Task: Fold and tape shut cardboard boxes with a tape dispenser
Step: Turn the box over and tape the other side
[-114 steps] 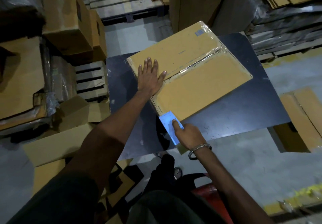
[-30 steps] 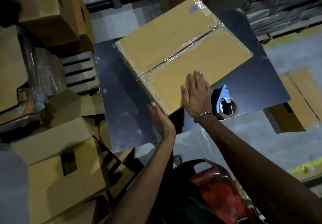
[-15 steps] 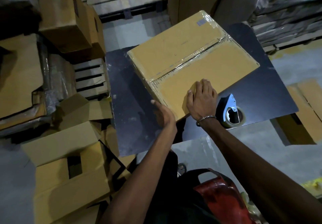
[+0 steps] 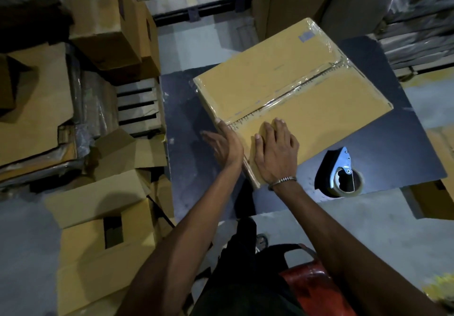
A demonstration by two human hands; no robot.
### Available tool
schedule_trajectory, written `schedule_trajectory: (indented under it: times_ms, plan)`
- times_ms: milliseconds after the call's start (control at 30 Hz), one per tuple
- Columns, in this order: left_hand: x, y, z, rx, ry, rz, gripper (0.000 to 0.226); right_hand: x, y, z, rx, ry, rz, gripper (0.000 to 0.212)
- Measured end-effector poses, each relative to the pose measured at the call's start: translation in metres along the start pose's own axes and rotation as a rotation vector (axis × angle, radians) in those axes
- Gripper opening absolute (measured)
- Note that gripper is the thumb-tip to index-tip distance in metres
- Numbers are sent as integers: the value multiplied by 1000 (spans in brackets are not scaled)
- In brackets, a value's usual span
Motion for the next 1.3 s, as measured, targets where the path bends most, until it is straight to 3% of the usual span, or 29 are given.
schedule_trajectory:
  times_ms: [67, 133, 267, 400, 433, 533, 600, 667, 767, 867, 933, 1000, 1067, 1133, 1200, 1300]
  plan:
    - [7, 37, 13, -228, 76, -27, 78, 1, -3, 8, -39, 4, -14, 48]
    - [-7, 57, 34, -294, 18, -40, 74, 2, -9, 20, -63, -10, -40, 50]
    - [-28, 54, 53, -66, -8, -80, 68, -4, -19, 47, -39, -36, -25, 54]
    - [-26, 48, 59, 180, -50, -10, 94, -23, -36, 76, 108, -113, -56, 56]
    - [-21, 56, 66, 149, -8, 0, 92, -28, -38, 84, 141, -140, -57, 57]
    - [-10, 110, 91, -175, 123, -29, 79, -41, -38, 98, 184, -230, -65, 61]
    - [-21, 138, 107, -320, 75, 22, 76, -46, -38, 97, 197, -261, -108, 63]
    - [-36, 145, 123, -327, 3, 104, 69, -49, -37, 96, 190, -272, -134, 63]
    - [-31, 145, 139, -273, 47, 262, 60, -51, -37, 97, 177, -281, -150, 63]
    - [-21, 132, 161, -72, 9, 343, 82, -51, -37, 97, 185, -295, -141, 63]
    - [-27, 127, 169, 38, -92, 244, 92, -51, -37, 98, 183, -296, -126, 63]
    - [-39, 125, 168, 152, -233, 13, 90, -51, -36, 100, 183, -302, -106, 62]
    - [-40, 121, 169, 213, -277, -70, 90, -49, -35, 102, 181, -307, -63, 60]
    - [-16, 121, 180, 126, -75, 31, 87, -43, -34, 109, 160, -305, 26, 58]
    - [-3, 139, 173, -119, 71, 79, 75, -36, -30, 118, 139, -287, 76, 56]
    - [-37, 155, 148, -381, -62, 355, 57, -35, -21, 133, 169, -276, 32, 57]
Point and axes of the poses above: each hand's wrist, its own z-axis towards the middle knuckle, its own x-axis out of the back of the hand, y = z × x, the point moved 10 cm from there along z, towards the middle knuckle, and after that the axes turned 2 degrees about z, right-handed, at the moved point
